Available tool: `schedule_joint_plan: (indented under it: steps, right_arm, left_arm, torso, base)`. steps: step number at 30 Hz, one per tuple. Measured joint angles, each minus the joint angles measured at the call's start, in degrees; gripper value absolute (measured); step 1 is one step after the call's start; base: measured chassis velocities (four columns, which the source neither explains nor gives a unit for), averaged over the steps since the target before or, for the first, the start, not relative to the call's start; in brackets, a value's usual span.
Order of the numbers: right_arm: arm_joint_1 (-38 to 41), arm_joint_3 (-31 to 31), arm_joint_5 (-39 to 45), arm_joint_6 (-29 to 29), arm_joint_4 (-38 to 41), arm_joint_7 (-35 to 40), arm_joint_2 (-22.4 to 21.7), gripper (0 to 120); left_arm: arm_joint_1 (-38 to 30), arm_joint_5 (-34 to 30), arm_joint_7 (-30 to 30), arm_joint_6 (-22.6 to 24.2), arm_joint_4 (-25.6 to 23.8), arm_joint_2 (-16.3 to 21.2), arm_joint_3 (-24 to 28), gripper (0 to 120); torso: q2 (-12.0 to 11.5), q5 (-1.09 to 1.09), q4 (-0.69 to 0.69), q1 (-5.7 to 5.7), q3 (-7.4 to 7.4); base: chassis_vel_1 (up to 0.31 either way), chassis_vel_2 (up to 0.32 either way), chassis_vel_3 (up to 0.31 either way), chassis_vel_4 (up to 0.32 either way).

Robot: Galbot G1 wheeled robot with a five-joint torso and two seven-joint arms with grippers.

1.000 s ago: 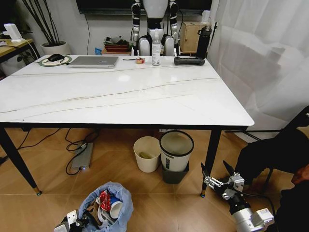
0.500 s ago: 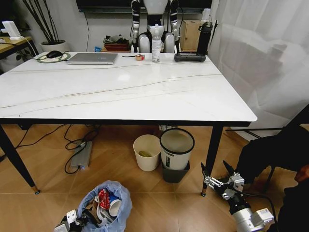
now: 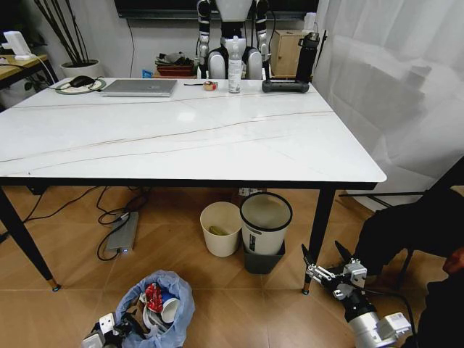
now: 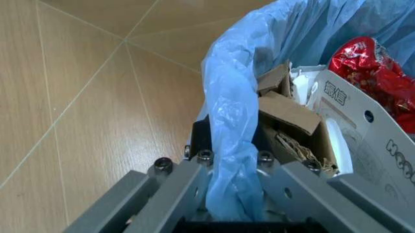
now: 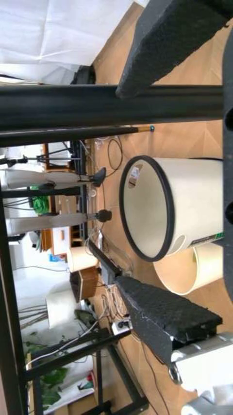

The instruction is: Pick up the trash bin and place the trash from the table into it.

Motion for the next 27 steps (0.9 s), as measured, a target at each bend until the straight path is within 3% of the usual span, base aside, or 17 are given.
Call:
schedule_joint_plan:
  steps: [16,27]
  right_arm:
    - [0.0,0.0,0.0,0.0,0.0,0.0,0.0,100]
    - [0.0,0.0,0.0,0.0,0.0,0.0,0.0,100]
  left_arm:
    - [-0.5,0.3,1.0,-0.9,1.3,0.2,0.0,3]
    - [0.6,0.3,1.6,-2.6,0.1,0.2,-0.5,43]
  torso:
    - [0.2,0.0,0.0,0.09,0.15]
    - [0.3,0.0,0.0,0.13,0.2]
  base:
    - [0.0,0.0,0.0,0.0]
    - [0.0,0.0,0.0,0.0]
